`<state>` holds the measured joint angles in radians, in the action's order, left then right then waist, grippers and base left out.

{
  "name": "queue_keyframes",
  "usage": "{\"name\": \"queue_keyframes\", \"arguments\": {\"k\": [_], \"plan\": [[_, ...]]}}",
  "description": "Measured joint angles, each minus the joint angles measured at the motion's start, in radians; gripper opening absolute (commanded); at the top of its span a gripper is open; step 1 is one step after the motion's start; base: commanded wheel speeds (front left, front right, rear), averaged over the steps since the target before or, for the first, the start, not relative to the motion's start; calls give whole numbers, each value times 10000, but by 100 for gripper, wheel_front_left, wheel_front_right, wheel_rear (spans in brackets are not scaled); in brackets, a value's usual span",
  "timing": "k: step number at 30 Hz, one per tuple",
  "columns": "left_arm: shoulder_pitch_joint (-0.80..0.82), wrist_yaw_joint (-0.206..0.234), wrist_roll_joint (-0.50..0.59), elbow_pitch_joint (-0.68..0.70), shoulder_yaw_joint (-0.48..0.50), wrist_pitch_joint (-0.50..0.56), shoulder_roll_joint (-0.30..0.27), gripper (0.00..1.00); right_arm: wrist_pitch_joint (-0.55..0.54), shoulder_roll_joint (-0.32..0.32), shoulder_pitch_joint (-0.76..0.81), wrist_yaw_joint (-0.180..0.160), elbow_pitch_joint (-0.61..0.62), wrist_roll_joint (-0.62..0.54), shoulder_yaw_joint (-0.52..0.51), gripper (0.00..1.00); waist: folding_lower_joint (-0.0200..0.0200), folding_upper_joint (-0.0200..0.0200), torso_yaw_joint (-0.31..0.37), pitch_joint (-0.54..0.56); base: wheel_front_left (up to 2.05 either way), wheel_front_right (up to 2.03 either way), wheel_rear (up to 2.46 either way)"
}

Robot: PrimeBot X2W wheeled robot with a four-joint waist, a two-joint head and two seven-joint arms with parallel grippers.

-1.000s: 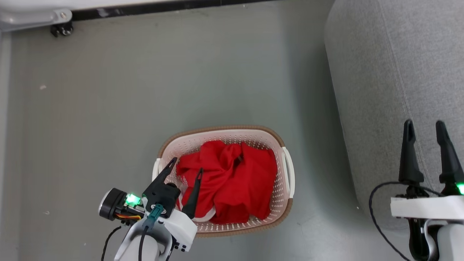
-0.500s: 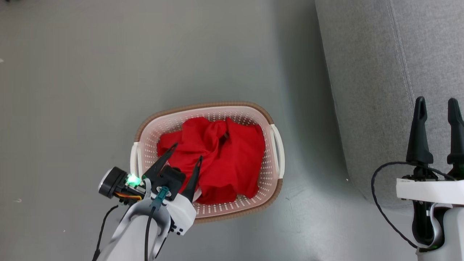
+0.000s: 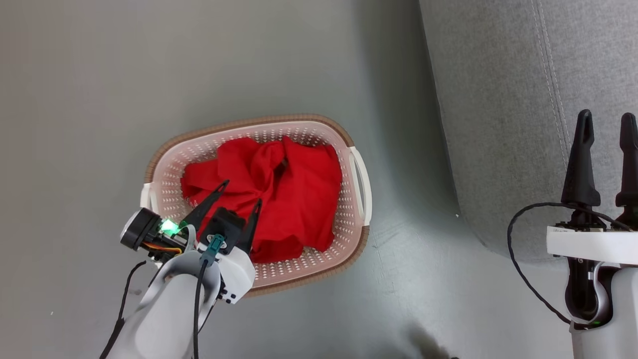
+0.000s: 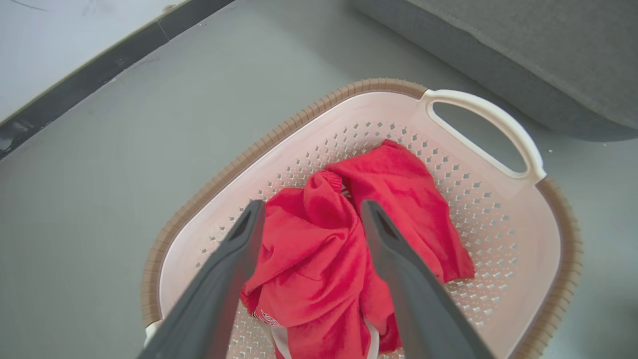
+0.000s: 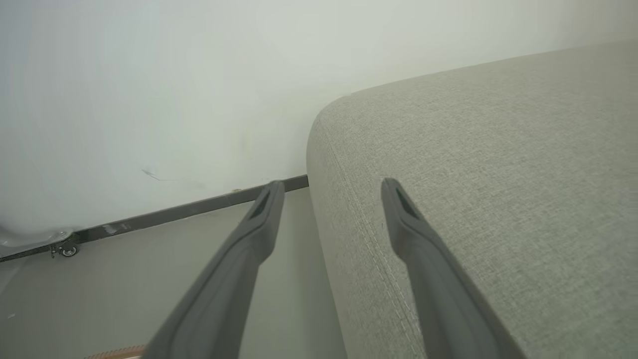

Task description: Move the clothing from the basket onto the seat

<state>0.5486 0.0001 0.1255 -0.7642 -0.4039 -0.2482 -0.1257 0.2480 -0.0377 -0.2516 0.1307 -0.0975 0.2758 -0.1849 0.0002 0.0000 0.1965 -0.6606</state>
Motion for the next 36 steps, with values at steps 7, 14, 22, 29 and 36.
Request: {"name": "queue_keyframes", "arguments": {"k": [7,14,22,29,36], "plan": [[254,10,198,-617,-44,0,-153,100,0,0,-322,0,-38,272,84,100,0,0,350,-445,0,0,0],[704,123,393,-1083,-71,0,-357,100,0,2,-464,-2,-75,430,313,100,0,0,701,-823,0,0,0],[856,207,447,-1567,-46,12,-679,100,0,2,-822,0,-119,690,508,100,0,0,1038,-1130,0,0,0],[1152,324,723,-1808,-167,12,-748,100,0,4,-910,0,-316,903,708,100,0,0,1344,-1346,0,0,0],[1495,715,1022,-2280,-278,123,-1030,100,2,4,-1199,-2,-385,1030,832,100,0,0,1612,-1495,0,0,0]]}}
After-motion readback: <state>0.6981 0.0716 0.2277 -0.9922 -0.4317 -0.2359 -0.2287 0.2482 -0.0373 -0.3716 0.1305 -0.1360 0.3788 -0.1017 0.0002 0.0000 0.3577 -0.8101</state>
